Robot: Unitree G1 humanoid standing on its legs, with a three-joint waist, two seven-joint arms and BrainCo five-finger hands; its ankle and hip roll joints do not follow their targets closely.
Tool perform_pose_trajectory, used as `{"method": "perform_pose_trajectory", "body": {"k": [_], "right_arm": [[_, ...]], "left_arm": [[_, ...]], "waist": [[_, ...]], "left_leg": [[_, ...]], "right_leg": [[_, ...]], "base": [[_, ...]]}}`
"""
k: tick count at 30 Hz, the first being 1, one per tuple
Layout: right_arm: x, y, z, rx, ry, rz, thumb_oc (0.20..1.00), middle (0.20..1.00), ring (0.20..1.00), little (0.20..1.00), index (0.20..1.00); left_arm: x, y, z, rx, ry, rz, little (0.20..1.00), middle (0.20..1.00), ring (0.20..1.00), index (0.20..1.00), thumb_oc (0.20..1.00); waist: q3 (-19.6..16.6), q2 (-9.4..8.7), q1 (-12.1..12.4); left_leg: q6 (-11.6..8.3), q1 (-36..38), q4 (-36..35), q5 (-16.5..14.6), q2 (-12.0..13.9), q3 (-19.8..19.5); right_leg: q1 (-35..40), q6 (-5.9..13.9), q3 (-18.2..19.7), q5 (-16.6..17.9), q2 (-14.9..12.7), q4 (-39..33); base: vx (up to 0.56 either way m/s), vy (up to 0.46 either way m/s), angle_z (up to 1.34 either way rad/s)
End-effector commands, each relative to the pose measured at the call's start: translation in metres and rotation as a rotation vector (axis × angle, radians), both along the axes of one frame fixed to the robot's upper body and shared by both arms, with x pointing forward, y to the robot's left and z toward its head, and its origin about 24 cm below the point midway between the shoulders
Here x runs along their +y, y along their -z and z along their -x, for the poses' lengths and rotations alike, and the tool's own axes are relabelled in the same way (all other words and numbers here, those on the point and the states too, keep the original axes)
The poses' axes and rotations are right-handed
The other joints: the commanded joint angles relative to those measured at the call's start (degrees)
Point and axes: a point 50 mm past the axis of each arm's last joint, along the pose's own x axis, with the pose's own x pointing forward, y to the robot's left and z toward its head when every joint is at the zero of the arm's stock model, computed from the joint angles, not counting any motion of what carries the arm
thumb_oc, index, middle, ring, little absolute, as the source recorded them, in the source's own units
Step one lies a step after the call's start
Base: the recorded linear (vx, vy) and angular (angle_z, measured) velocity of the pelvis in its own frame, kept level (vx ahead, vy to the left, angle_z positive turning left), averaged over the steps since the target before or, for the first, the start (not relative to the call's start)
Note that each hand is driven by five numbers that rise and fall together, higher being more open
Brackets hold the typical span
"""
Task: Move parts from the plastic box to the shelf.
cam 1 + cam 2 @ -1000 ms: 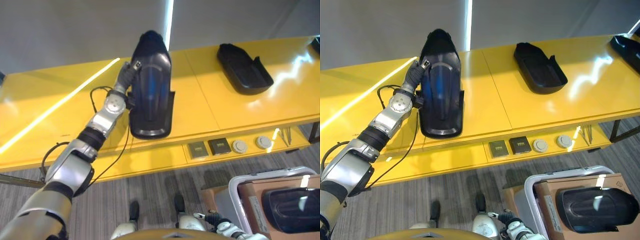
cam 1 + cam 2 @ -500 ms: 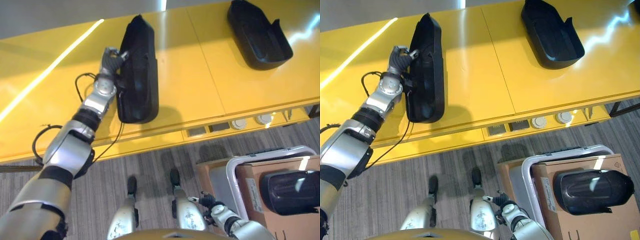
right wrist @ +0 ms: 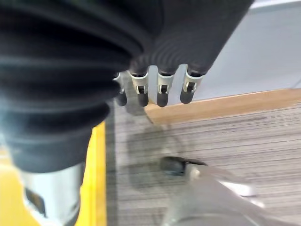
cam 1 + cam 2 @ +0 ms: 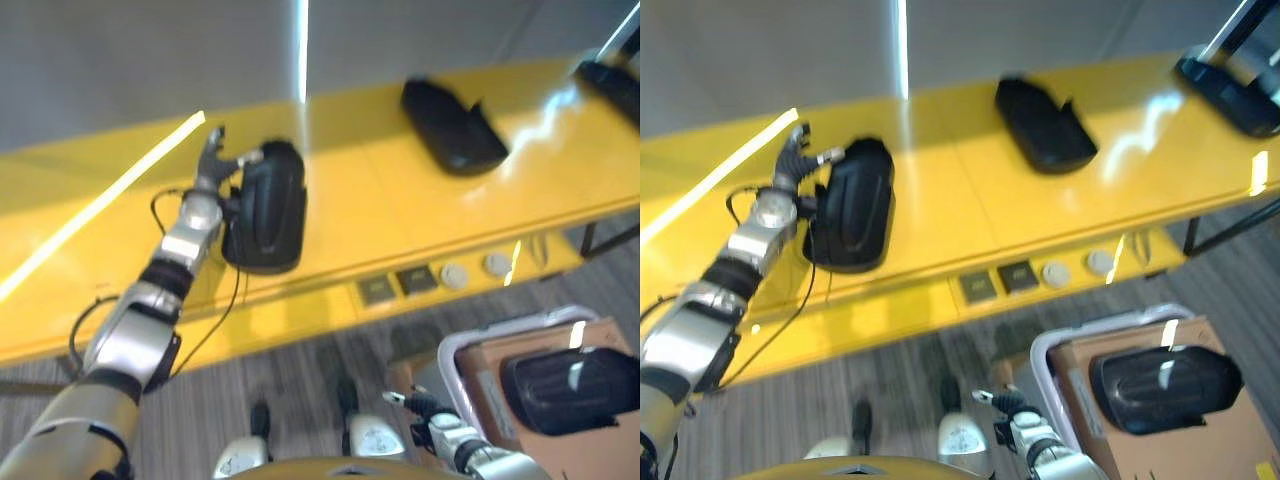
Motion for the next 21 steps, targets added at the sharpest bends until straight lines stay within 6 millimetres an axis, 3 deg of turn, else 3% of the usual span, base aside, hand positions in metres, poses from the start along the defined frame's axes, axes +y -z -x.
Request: {"method": "perform_pose_trajectory", "body": {"k": [1, 5, 7, 12, 14, 15, 17, 19, 21], "right_arm": [[-0.009, 0.012, 0.043, 0.112, 0.072, 0.0, 1.0, 1.0, 1.0, 1.0, 1.0], [-0.009, 0.01, 0.034, 0.095, 0.054, -0.006, 1.0, 1.0, 1.0, 1.0, 1.0], [-0.008, 0.008, 0.029, 0.081, 0.044, -0.006, 1.0, 1.0, 1.0, 1.0, 1.0], [-0.008, 0.007, 0.025, 0.068, 0.045, -0.007, 1.0, 1.0, 1.0, 1.0, 1.0], [-0.007, 0.008, 0.026, 0.076, 0.044, -0.006, 1.0, 1.0, 1.0, 1.0, 1.0], [-0.007, 0.008, 0.026, 0.077, 0.043, -0.006, 1.0, 1.0, 1.0, 1.0, 1.0], [-0.002, 0.014, 0.04, 0.122, 0.046, -0.016, 1.0, 1.0, 1.0, 1.0, 1.0], [0.0, 0.015, 0.042, 0.127, 0.046, -0.021, 1.0, 1.0, 1.0, 1.0, 1.0], [0.006, 0.017, 0.046, 0.132, 0.033, -0.029, 1.0, 1.0, 1.0, 1.0, 1.0]], "left_arm": [[0.013, -0.029, 0.001, -0.13, -0.016, -0.025, 1.0, 1.0, 1.0, 1.0, 1.0], [0.011, -0.055, 0.003, -0.236, -0.009, -0.021, 1.0, 1.0, 1.0, 1.0, 1.0], [0.01, -0.078, 0.008, -0.35, -0.026, -0.043, 1.0, 1.0, 1.0, 1.0, 1.0], [0.007, -0.096, 0.022, -0.472, -0.005, -0.049, 1.0, 1.0, 1.0, 1.0, 1.0], [0.005, -0.093, 0.047, -0.55, 0.055, 0.004, 1.0, 1.0, 1.0, 1.0, 1.0], [0.005, -0.093, 0.047, -0.549, 0.054, 0.004, 1.0, 1.0, 1.0, 1.0, 1.0], [0.006, -0.063, 0.095, -0.566, 0.163, 0.094, 1.0, 1.0, 1.0, 1.0, 1.0], [0.008, -0.053, 0.106, -0.553, 0.179, 0.121, 1.0, 1.0, 1.0, 1.0, 1.0], [0.015, -0.029, 0.141, -0.501, 0.215, 0.171, 1.0, 1.0, 1.0, 1.0, 1.0]], "waist": [[-7.5, -2.12, 2.36], [-8.36, -2.07, 2.81], [-8.35, -2.07, 3.15], [-8.36, -1.96, 3.68], [-8.26, -1.97, 4.51], [-8.31, -1.94, 4.46], [-8.03, -1.88, 5.86], [-7.8, -1.89, 6.34], [-7.17, -1.83, 7.44]], "left_leg": [[2.18, -6.18, 4.85, -2.74, -0.7, -0.34], [2.02, -5.71, 4.34, -2.72, -0.53, -0.9], [1.83, -5.61, 4.23, -2.59, -0.28, -1.15], [1.55, -5.61, 4.12, -2.47, -0.01, -1.6], [1.44, -6.18, 4.01, -1.77, 0.21, -2.14], [1.44, -6.17, 4.0, -1.77, 0.22, -2.14], [1.28, -6.21, 3.79, -1.54, 0.46, -2.78], [1.25, -6.27, 3.8, -1.48, 0.49, -2.93], [1.13, -6.48, 3.74, -1.29, 0.65, -3.15]], "right_leg": [[0.43, 5.92, 0.73, -2.0, -6.89, 3.96], [1.25, 5.82, 0.22, -2.88, -6.66, 3.45], [1.16, 5.61, 0.06, -3.34, -6.45, 3.76], [1.33, 5.31, -0.31, -3.86, -6.2, 3.64], [1.07, 4.9, -0.46, -4.0, -6.01, 3.61], [1.07, 4.89, -0.46, -4.0, -6.0, 3.61], [1.56, 4.32, -0.81, -4.57, -5.67, 3.16], [1.63, 4.17, -0.92, -4.68, -5.62, 3.11], [1.69, 3.86, -1.15, -4.91, -5.44, 3.09]], "base": [[0.01, -0.014, 0.2], [-0.02, -0.041, 0.13], [-0.05, -0.052, 0.12], [-0.04, -0.04, 0.06], [-0.09, -0.067, 0.05], [-0.06, -0.065, 0.06], [-0.07, -0.07, 0.04], [-0.05, -0.04, -0.02], [-0.07, -0.064, 0.02]]}}
